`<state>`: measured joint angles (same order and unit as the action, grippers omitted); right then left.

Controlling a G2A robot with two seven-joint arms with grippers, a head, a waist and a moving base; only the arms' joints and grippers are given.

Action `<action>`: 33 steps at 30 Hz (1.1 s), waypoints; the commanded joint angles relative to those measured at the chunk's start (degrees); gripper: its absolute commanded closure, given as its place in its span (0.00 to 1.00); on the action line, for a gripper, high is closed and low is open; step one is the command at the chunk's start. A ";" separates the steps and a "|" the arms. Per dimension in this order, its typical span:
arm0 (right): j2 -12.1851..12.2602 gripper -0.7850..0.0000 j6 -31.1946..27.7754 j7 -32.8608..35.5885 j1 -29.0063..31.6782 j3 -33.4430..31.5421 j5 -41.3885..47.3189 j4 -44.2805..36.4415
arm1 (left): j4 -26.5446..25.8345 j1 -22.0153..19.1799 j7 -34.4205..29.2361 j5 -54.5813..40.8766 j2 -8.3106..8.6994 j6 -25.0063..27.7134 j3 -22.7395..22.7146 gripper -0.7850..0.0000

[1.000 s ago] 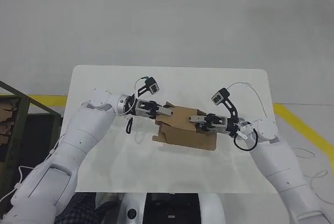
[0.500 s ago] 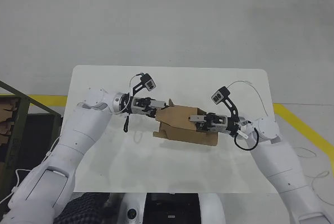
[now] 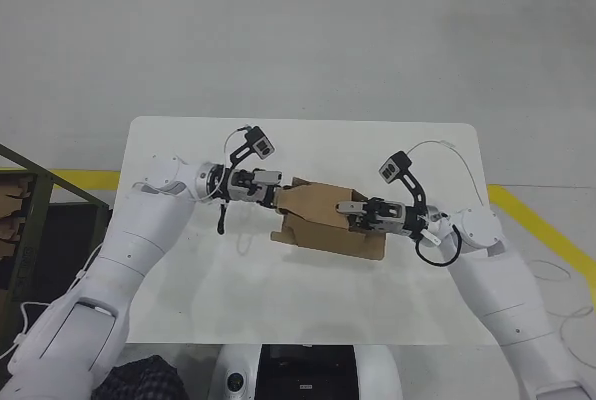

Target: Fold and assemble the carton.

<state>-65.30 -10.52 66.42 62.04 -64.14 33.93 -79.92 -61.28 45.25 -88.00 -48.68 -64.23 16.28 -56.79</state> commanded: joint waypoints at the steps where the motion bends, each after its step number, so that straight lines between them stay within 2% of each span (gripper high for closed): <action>1: -0.06 1.00 -0.22 -0.59 0.11 0.25 -0.37 0.50 | 0.81 -0.08 0.00 0.06 0.25 0.00 0.26 0.00; 10: -0.39 1.00 -1.52 -1.96 -0.27 1.52 -2.13 3.26 | 3.26 0.92 0.00 -0.92 1.15 0.00 0.87 0.00; 25: -0.83 1.00 -1.69 -5.16 -0.34 3.45 -5.66 4.26 | 0.98 2.40 0.00 -2.60 2.36 0.00 0.29 0.00; 33: -0.91 1.00 -1.87 -6.45 -0.44 3.62 -6.98 4.35 | -1.33 1.92 0.00 -3.30 2.68 -0.01 0.89 0.00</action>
<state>-66.20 -12.37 60.11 61.58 -60.51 26.96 -75.61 -62.45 47.24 -88.00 -51.88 -61.57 16.28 -56.05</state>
